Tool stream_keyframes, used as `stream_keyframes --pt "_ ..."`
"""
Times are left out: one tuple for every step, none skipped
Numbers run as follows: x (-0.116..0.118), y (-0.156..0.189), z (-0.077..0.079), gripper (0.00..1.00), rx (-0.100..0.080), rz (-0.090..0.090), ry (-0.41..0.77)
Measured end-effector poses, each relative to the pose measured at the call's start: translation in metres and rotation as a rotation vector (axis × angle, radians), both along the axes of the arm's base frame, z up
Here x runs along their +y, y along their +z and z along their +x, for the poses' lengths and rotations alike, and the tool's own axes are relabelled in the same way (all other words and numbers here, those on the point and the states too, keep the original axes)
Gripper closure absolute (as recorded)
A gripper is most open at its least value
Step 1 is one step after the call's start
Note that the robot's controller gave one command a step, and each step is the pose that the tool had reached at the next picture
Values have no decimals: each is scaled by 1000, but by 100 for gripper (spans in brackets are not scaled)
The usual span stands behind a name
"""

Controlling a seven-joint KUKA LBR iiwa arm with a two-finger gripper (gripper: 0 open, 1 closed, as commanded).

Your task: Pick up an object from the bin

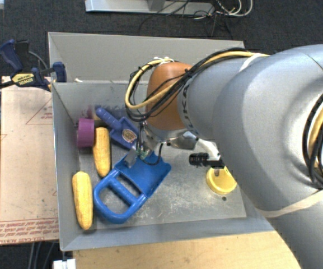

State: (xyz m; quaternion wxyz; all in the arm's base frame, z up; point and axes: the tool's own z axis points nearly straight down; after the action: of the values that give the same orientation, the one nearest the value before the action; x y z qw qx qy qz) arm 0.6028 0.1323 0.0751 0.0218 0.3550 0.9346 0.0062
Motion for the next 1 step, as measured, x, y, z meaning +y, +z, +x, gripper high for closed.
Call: stream_keyframes --pt "0 0 0 100 0 0 0"
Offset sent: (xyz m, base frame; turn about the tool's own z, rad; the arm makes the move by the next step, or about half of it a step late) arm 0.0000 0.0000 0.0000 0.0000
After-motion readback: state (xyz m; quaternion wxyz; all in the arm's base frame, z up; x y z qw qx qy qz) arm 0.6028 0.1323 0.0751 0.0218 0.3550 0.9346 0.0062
